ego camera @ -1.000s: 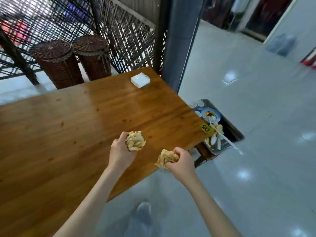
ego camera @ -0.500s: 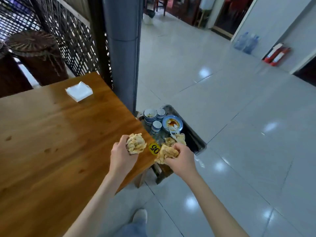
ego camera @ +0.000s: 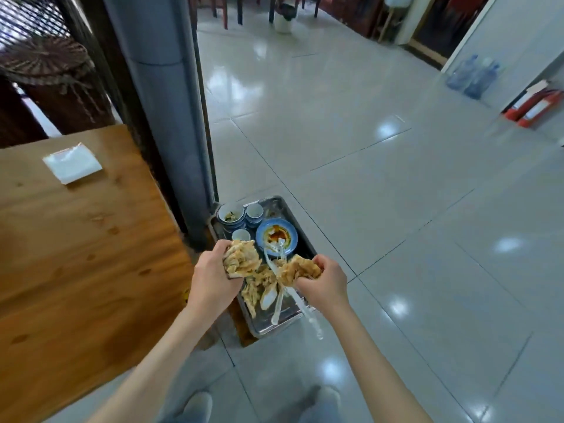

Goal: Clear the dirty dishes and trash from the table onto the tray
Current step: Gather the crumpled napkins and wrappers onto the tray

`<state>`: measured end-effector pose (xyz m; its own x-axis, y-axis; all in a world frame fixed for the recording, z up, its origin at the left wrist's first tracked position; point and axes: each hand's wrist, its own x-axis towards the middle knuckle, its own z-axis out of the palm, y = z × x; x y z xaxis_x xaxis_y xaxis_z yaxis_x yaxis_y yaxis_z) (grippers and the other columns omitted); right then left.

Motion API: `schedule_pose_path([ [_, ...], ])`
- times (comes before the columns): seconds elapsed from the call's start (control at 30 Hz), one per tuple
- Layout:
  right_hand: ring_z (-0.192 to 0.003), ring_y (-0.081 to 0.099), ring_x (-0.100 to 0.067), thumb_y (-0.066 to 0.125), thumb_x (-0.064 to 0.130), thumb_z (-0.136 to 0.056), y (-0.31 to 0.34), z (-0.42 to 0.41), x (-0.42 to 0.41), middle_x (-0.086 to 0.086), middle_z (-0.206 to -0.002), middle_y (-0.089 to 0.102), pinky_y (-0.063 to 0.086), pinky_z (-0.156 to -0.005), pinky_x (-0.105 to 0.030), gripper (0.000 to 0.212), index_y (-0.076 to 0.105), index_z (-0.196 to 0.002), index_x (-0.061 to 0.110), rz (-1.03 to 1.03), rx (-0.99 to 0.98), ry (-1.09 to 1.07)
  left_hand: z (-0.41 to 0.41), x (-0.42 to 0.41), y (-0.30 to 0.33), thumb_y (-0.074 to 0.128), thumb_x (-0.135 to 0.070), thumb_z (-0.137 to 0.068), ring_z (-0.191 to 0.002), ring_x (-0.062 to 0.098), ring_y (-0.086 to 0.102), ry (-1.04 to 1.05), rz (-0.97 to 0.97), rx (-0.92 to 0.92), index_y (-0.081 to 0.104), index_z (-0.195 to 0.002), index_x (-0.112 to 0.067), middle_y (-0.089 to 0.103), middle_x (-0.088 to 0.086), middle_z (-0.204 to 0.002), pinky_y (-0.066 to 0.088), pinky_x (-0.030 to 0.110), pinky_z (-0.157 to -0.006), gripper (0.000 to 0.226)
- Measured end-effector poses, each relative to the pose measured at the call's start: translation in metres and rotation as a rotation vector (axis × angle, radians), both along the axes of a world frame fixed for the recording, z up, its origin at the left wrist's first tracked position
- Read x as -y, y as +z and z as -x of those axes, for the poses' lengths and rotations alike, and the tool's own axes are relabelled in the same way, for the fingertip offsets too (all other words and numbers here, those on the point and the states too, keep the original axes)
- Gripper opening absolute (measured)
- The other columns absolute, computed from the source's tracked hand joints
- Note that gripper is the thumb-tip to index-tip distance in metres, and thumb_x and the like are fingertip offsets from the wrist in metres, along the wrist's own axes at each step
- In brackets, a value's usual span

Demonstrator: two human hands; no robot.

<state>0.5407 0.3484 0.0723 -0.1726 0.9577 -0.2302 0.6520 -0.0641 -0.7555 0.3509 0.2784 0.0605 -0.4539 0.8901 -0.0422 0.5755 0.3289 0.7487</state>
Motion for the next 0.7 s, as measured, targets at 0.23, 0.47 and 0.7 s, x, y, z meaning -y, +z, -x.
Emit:
schedule_pose_path([
  [0.23,-0.044,0.041,-0.002,0.068,0.009,-0.064,-0.037,-0.061,-0.081,0.009,-0.054,0.048,0.033,-0.040,-0.010,0.020,0.049,-0.064,0.016,0.061,0.001,0.171,-0.090,-0.039,-0.047,0.074,-0.021,-0.075,-0.083,0.012,0.049,0.204,0.046,0.068,0.053,-0.112,-0.026,0.052,-0.002,-0.089,0.035,0.019,-0.063,0.044],
  [0.47,-0.050,0.045,-0.003,0.070,0.013,-0.067,-0.110,-0.083,-0.129,0.008,-0.056,0.052,0.033,-0.041,-0.008,0.019,0.051,-0.064,0.017,0.100,0.021,0.285,-0.121,-0.091,-0.111,0.077,-0.029,-0.074,-0.077,0.003,0.046,0.341,0.039,0.058,0.052,-0.107,-0.029,0.051,-0.006,-0.085,0.030,0.011,-0.059,0.042],
  [0.7,-0.059,0.056,-0.009,0.071,0.016,-0.067,-0.197,-0.075,-0.153,0.005,-0.063,0.058,0.044,-0.050,-0.020,0.015,0.057,-0.069,0.021,0.165,0.023,0.349,-0.125,-0.086,-0.193,0.071,-0.028,-0.075,-0.078,0.009,0.046,0.405,0.169,0.050,0.051,-0.111,-0.027,0.051,0.000,-0.089,0.031,0.013,-0.058,0.040],
])
